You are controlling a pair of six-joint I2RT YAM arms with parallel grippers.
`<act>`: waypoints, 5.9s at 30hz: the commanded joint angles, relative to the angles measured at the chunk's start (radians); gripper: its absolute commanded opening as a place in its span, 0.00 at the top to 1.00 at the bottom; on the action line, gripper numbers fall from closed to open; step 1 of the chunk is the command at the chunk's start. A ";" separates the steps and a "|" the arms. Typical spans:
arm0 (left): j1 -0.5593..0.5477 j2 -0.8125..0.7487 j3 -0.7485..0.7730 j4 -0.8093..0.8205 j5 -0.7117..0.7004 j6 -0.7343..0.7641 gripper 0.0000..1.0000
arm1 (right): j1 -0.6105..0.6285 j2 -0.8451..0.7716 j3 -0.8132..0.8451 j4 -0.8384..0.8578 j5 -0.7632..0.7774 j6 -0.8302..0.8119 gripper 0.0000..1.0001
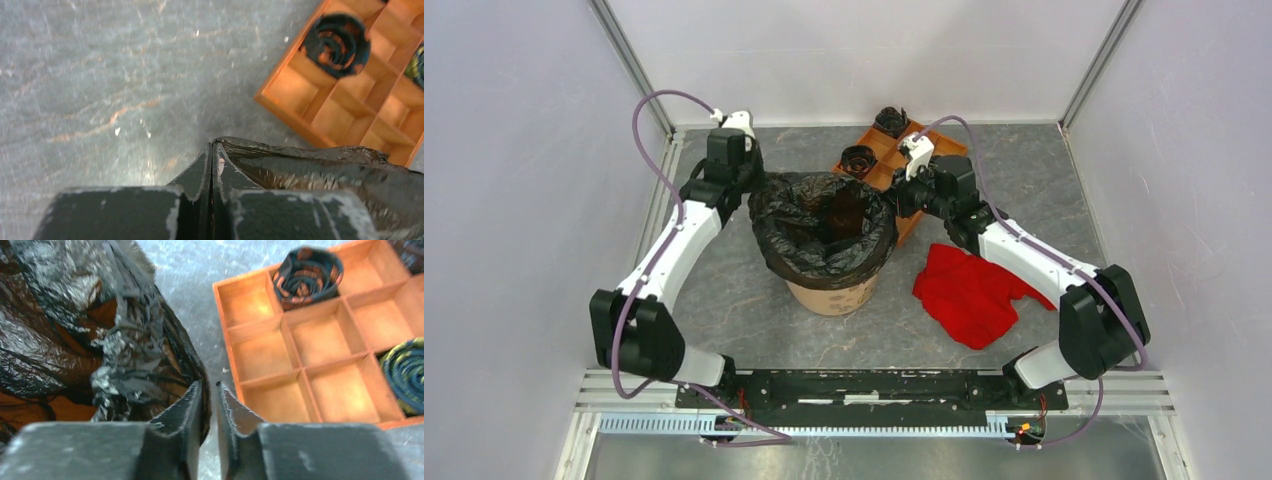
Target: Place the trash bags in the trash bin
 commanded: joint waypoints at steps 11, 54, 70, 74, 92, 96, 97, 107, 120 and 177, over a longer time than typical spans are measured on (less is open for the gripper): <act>0.006 -0.396 -0.177 -0.191 -0.127 -0.056 0.94 | -0.004 -0.193 0.098 -0.418 0.180 -0.011 0.54; 0.258 -0.617 -0.551 0.050 0.478 -0.443 0.90 | -0.132 -0.245 -0.450 0.527 -0.488 0.558 0.59; 0.257 -0.562 -0.840 0.212 0.461 -0.524 0.98 | -0.079 -0.116 -0.484 0.419 -0.374 0.355 0.78; 0.256 -0.573 -0.901 0.255 0.461 -0.543 0.98 | -0.048 -0.077 -0.486 0.403 -0.336 0.307 0.77; 0.254 -0.805 -0.736 -0.087 0.295 -0.582 0.51 | -0.020 -0.500 -0.258 -0.473 0.038 -0.126 0.32; 0.254 -0.857 -0.629 -0.133 0.198 -0.486 0.32 | 0.146 -0.557 -0.394 -0.116 -0.279 0.078 0.31; 0.253 -0.854 -0.558 -0.145 0.168 -0.446 0.30 | 0.188 -0.558 -0.447 0.030 -0.300 0.165 0.31; 0.230 -0.612 -0.215 0.087 0.766 -0.476 0.29 | 0.436 -0.345 -0.690 0.795 0.170 0.340 0.43; -0.393 -0.411 -0.202 -0.082 -0.005 -0.201 0.46 | 0.427 -0.155 -0.802 0.863 0.285 0.320 0.59; -0.546 -0.114 -0.228 0.022 0.081 -0.161 0.19 | 0.310 -0.462 -0.548 0.025 0.406 -0.012 0.25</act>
